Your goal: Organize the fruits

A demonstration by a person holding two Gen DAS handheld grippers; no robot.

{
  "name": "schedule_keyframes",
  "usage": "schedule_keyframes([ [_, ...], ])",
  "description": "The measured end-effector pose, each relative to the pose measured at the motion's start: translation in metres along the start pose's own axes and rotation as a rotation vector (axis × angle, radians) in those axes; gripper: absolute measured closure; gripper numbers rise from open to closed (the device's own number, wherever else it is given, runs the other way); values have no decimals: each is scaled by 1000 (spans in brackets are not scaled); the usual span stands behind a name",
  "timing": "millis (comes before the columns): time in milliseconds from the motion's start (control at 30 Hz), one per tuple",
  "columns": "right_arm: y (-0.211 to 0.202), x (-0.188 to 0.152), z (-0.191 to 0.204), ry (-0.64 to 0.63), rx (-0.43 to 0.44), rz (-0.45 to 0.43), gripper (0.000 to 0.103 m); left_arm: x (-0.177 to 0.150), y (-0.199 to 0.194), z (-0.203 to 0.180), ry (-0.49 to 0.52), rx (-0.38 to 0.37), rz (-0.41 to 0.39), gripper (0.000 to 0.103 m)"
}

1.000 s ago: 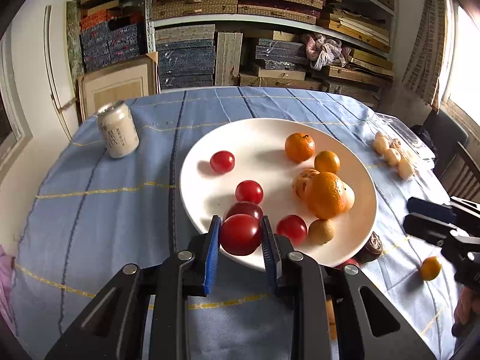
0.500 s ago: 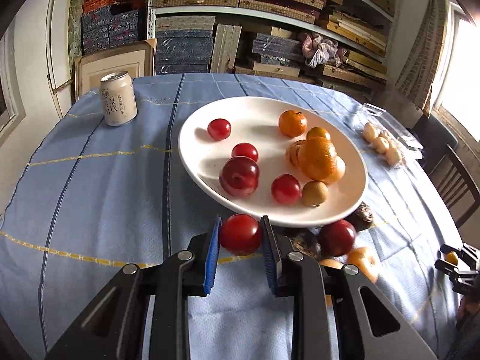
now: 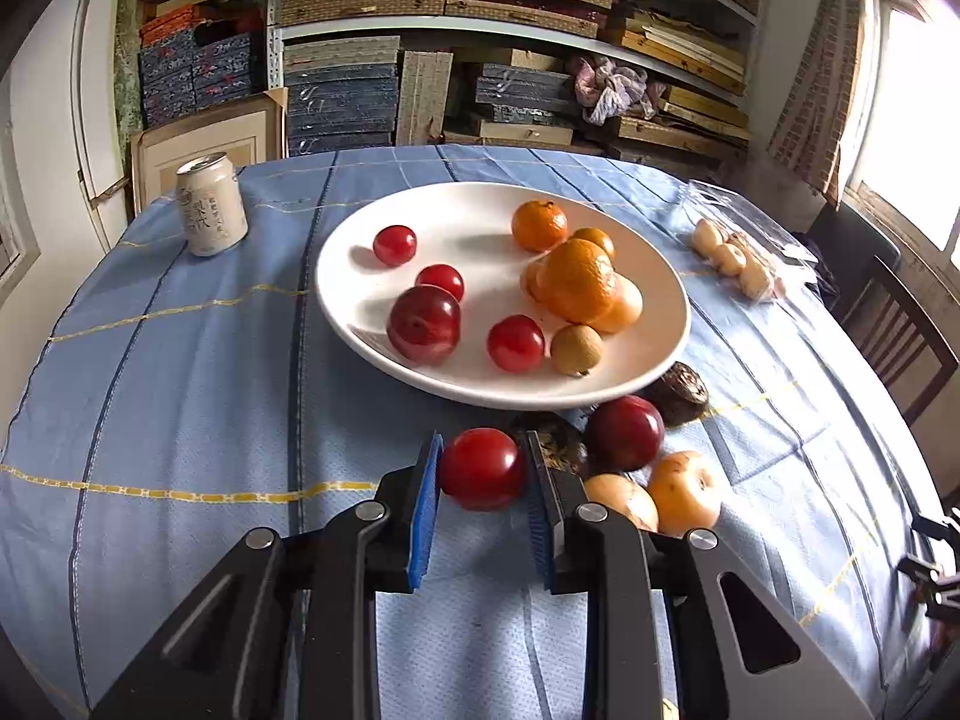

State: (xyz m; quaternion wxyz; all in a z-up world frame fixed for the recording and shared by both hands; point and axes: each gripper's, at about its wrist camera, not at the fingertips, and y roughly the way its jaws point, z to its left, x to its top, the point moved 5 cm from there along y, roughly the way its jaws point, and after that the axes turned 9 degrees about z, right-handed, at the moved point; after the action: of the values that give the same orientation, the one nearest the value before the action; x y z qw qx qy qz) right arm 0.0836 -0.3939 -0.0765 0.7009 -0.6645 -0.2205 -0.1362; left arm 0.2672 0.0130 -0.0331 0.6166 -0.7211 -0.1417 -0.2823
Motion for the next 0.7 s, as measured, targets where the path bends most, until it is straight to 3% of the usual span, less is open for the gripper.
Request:
schedule_keyframes([
  [200,-19,-31,4,29,0,-69,39,-3,2,-5,8,-10,5,76],
  [333,-15,-16,9,39,45,-44,33,-6,2,-10,15,-13,7,76],
  [400,-7,-8,16,9,58,-19,16,-8,1,-11,15,-12,2,76],
  [467,1,2,24,-7,50,-16,16,-9,1,-11,11,-15,2,76],
  [533,1,16,32,35,106,-24,24,-8,3,-10,5,-17,6,76],
  [600,-23,43,31,95,66,-192,25,-9,5,-9,2,-16,16,76],
  [700,-46,41,48,50,156,-214,29,-11,0,-7,0,-15,4,76],
])
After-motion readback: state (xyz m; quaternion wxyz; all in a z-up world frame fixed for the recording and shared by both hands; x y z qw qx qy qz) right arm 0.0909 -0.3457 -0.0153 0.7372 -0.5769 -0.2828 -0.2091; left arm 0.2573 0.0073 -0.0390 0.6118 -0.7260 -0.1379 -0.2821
